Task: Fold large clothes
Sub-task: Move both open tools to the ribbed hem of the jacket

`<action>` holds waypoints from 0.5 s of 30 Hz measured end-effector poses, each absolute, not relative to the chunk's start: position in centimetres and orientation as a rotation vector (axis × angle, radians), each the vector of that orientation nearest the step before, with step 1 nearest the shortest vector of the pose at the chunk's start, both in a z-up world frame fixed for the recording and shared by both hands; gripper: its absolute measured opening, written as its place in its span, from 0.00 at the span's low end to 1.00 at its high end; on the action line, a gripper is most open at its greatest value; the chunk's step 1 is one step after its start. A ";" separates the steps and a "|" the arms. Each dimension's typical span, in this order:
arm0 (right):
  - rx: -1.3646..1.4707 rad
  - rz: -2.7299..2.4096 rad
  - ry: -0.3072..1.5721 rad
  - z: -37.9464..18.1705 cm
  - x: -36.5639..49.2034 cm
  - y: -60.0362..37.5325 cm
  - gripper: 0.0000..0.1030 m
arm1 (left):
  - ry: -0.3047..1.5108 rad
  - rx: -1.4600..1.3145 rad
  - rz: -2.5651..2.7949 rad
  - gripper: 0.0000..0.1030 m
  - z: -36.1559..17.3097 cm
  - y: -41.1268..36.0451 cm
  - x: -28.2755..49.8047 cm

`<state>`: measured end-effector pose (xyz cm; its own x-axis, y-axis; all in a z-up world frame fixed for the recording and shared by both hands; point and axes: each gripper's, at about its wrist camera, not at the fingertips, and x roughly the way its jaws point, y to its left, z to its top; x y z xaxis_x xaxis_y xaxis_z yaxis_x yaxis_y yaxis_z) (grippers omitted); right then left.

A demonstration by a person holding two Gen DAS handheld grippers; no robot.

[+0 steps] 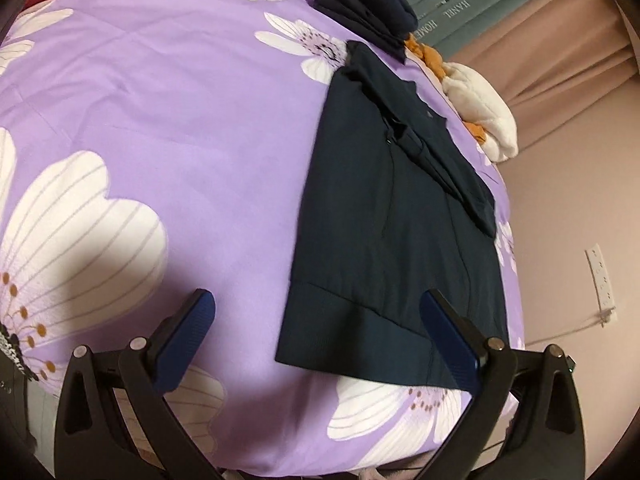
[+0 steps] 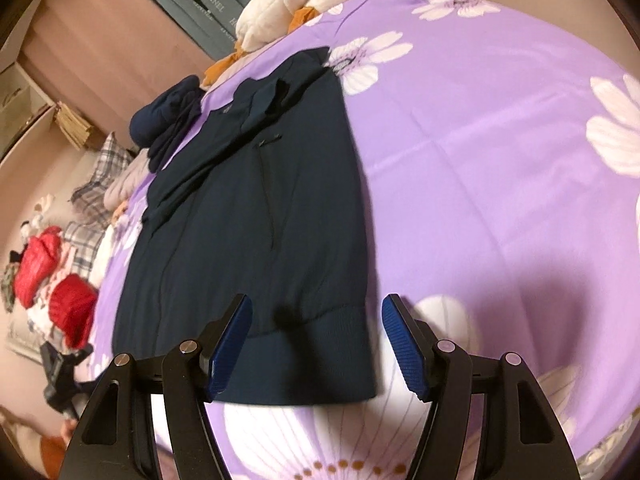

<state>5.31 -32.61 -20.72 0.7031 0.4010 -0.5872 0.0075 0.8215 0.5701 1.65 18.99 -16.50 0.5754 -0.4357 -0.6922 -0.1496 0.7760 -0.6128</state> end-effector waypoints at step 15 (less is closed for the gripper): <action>0.680 0.342 0.781 -21.9 6.3 -31.7 0.72 | 1.008 -0.745 -0.381 0.99 -17.3 17.0 4.3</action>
